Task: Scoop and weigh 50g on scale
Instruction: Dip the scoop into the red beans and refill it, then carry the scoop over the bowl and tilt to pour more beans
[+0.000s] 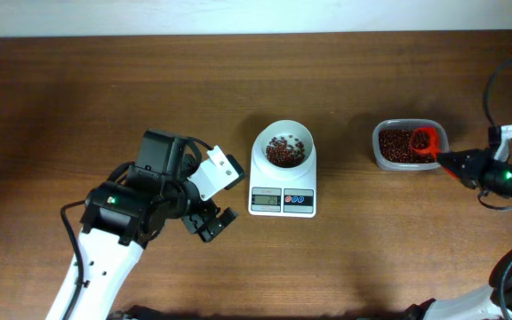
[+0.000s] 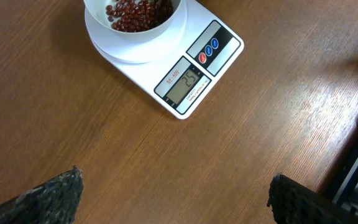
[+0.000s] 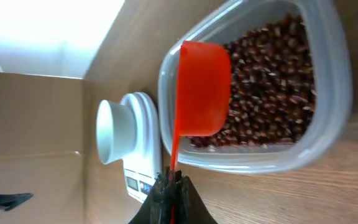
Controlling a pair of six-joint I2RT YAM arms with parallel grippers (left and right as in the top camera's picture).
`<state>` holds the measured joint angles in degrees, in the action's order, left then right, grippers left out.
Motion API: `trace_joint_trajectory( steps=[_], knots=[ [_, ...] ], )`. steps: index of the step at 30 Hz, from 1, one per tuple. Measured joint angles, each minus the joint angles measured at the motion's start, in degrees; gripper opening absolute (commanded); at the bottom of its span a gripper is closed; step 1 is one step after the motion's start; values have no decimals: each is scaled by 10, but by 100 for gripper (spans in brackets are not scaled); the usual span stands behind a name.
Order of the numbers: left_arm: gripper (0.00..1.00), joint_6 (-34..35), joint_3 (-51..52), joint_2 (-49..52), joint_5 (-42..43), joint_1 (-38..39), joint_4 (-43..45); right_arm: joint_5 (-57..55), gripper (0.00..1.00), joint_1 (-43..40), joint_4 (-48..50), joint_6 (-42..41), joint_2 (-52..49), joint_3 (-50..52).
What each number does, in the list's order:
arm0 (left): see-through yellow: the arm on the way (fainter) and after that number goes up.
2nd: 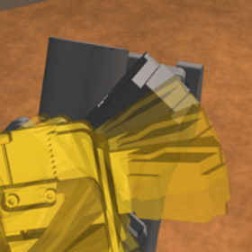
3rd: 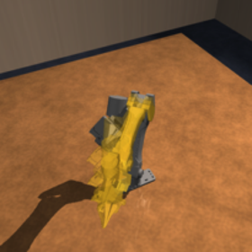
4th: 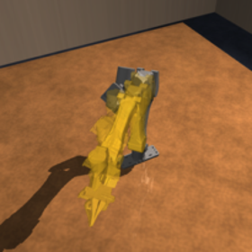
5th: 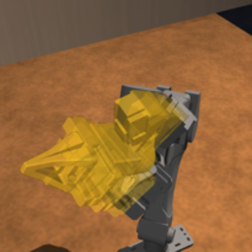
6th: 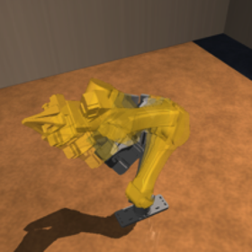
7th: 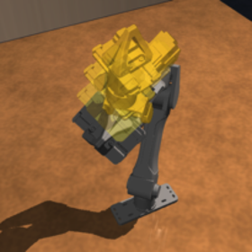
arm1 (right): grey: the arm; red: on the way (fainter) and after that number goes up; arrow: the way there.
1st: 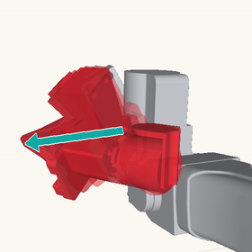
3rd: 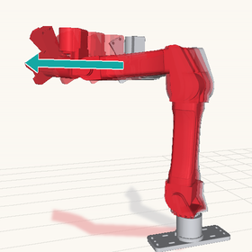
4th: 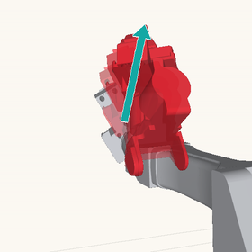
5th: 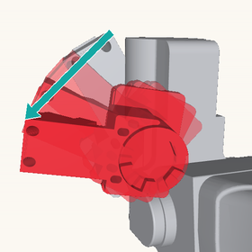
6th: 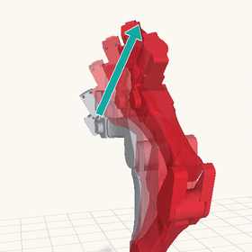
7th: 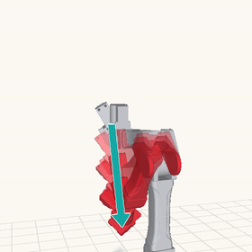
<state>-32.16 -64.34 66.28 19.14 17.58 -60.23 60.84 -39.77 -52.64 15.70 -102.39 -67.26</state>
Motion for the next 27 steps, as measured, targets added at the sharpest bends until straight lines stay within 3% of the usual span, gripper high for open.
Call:
trace_joint_trajectory(
  steps=[8, 18, 27],
  knots=[
    [99, 0, 0, 0, 0, 0, 0, 56, 4, 22, 0, 6, 0, 0],
    [99, 0, 0, 0, 0, 0, 0, 63, 4, 192, 0, 8, 0, 0],
    [99, 0, 0, 0, 0, 0, 0, 84, 4, 289, 0, 8, 0, 0]
  ],
)
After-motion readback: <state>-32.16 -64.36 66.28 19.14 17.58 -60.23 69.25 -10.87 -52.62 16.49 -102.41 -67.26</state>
